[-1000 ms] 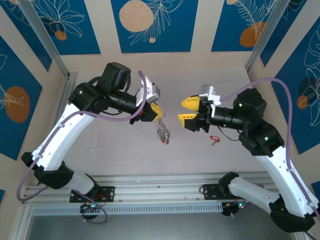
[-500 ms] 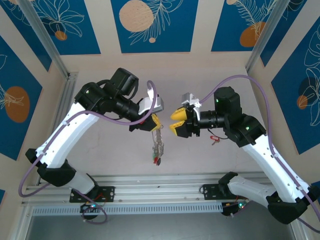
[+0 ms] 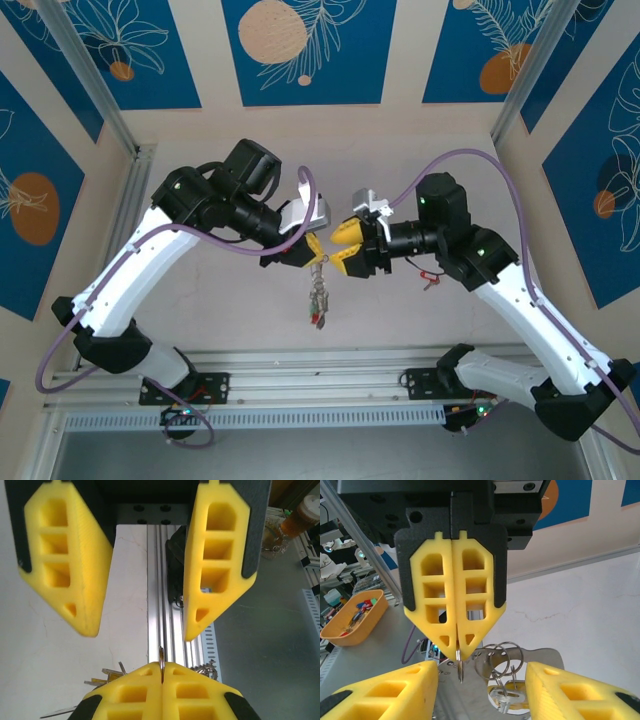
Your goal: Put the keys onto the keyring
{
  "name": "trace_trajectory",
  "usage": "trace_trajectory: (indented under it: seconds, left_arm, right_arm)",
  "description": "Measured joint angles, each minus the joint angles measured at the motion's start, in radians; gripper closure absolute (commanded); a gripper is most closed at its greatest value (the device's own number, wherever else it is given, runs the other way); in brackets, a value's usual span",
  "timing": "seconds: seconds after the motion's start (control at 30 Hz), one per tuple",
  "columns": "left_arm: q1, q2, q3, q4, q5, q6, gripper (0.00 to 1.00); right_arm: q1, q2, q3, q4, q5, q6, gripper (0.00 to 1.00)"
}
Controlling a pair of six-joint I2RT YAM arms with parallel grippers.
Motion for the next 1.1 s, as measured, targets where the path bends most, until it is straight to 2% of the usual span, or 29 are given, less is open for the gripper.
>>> trace_trajectory:
  seconds: [0.17, 0.3, 0.53, 0.73, 1.1]
  left_arm:
    - [-0.002, 0.000, 0.000, 0.000, 0.000, 0.000, 1.00]
    - [-0.002, 0.000, 0.000, 0.000, 0.000, 0.000, 1.00]
    - [-0.002, 0.000, 0.000, -0.007, -0.023, 0.000, 1.00]
    - [-0.002, 0.000, 0.000, -0.008, -0.026, 0.000, 1.00]
    - [-0.002, 0.000, -0.004, -0.010, -0.027, 0.000, 1.00]
  right_arm:
    - [0.010, 0.011, 0.000, 0.000, 0.003, 0.000, 0.53]
    - [0.013, 0.013, -0.001, 0.005, 0.003, -0.004, 0.63]
    - [0.016, 0.042, -0.001, 0.006, -0.012, -0.014, 0.63]
    - [0.017, 0.043, -0.001, 0.006, -0.024, -0.023, 0.72]
    - [0.018, 0.049, -0.001, -0.007, -0.027, -0.045, 0.62]
